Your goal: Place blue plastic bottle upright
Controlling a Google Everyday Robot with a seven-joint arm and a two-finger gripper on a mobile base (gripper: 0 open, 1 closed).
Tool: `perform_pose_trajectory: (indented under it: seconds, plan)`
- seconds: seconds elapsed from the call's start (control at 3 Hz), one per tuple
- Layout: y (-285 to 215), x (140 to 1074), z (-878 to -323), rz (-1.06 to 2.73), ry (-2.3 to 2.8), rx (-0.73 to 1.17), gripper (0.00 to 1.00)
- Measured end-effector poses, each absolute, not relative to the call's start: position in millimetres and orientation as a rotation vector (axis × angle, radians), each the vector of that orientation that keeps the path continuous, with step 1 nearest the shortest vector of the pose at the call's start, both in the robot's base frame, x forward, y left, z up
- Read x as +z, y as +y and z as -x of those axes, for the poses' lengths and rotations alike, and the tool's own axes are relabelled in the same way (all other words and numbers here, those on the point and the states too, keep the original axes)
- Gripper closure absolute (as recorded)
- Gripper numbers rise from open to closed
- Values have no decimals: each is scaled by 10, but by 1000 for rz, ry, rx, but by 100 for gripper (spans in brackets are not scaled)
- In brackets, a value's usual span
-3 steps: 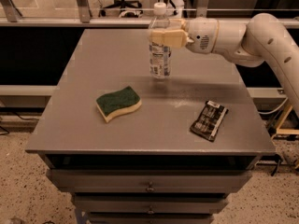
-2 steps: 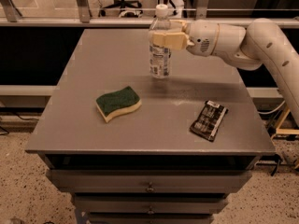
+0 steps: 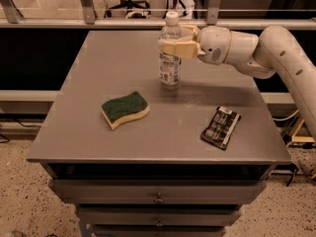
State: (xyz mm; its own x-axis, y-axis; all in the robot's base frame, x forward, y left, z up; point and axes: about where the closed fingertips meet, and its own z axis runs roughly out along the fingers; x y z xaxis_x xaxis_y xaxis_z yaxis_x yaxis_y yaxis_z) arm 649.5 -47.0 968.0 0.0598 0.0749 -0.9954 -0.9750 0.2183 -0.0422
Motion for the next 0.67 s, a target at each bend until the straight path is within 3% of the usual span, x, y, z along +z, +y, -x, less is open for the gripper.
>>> perform_pose_trajectory:
  seconds: [0.67]
  plan:
    - [-504,9595,-6524,966,1249,1087,38]
